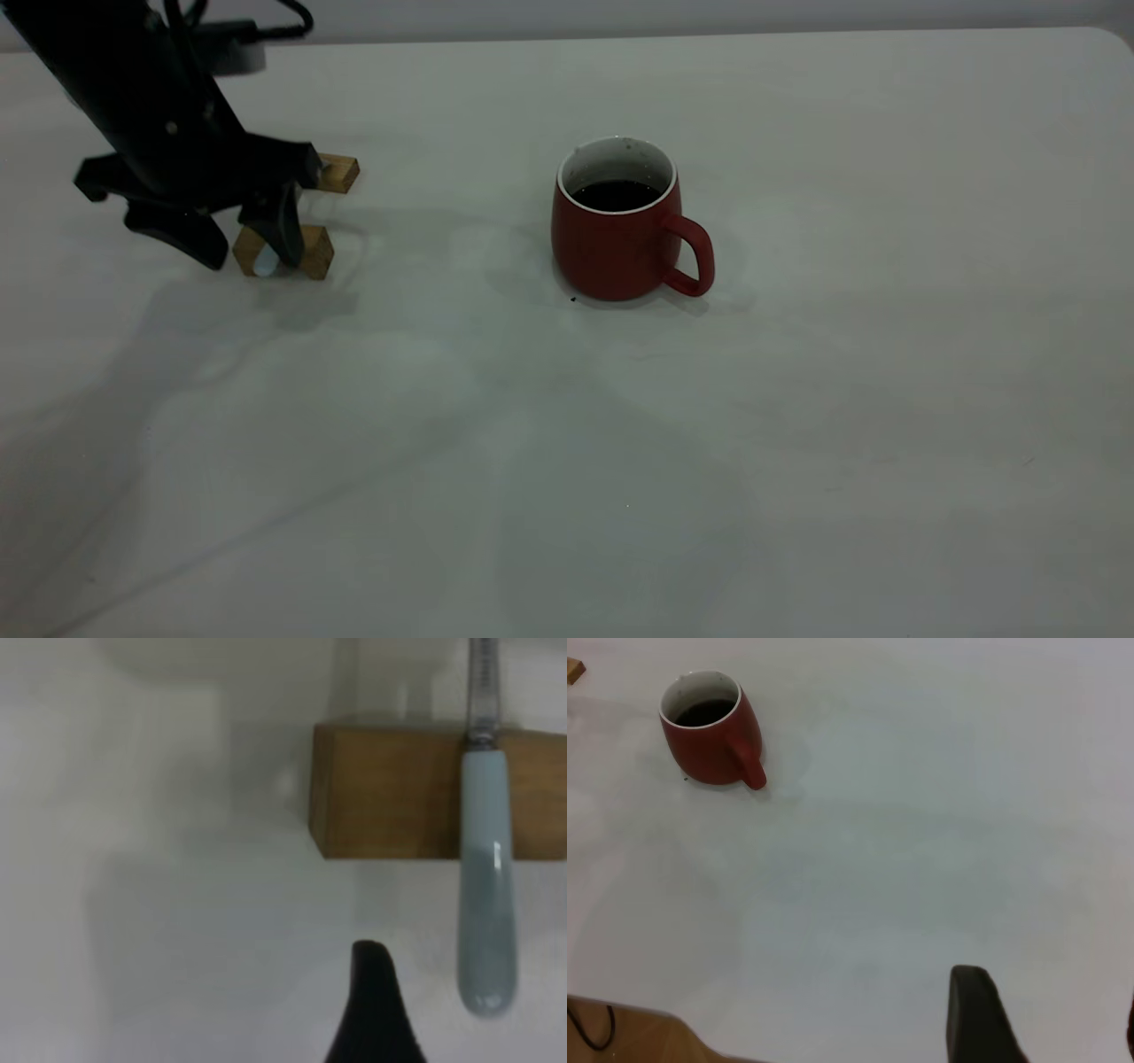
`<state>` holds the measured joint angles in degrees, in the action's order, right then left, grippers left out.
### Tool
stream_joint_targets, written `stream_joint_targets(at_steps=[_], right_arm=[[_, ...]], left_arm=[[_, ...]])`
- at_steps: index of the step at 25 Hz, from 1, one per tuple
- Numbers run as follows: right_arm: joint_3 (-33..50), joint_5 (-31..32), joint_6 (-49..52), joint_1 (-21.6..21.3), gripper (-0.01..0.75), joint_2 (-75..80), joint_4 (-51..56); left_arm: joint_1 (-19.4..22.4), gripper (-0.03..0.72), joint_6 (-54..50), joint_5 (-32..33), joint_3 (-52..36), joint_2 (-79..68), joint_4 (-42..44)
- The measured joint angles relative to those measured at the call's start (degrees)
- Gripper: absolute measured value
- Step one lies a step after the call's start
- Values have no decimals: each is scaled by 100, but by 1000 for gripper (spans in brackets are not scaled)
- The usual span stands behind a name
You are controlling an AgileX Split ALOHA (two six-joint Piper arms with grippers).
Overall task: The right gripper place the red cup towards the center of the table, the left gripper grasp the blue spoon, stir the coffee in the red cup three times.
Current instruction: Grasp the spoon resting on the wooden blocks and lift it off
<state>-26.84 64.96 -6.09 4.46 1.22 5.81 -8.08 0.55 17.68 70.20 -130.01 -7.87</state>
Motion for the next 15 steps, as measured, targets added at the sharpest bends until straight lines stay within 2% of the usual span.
stream_joint_targets(at_steps=[4, 6, 8, 11, 12, 15], right_arm=[[0, 0, 0, 0, 440, 0, 0], [0, 0, 0, 0, 440, 0, 0], [0, 0, 0, 0, 440, 0, 0], [0, 0, 0, 0, 440, 0, 0], [0, 0, 0, 0, 440, -2, 0], [0, 0, 0, 0, 440, -6, 0]], left_arm=[[0, 530, 103, -51, 180, -277, -4], [0, 461, 131, -113, 206, -326, -4], [0, 373, 136, -137, 213, -337, -4], [0, 188, 136, -144, 219, -337, -44], [0, 164, 109, -86, 237, -337, -51], [0, 165, -3, 457, 473, -222, -83]])
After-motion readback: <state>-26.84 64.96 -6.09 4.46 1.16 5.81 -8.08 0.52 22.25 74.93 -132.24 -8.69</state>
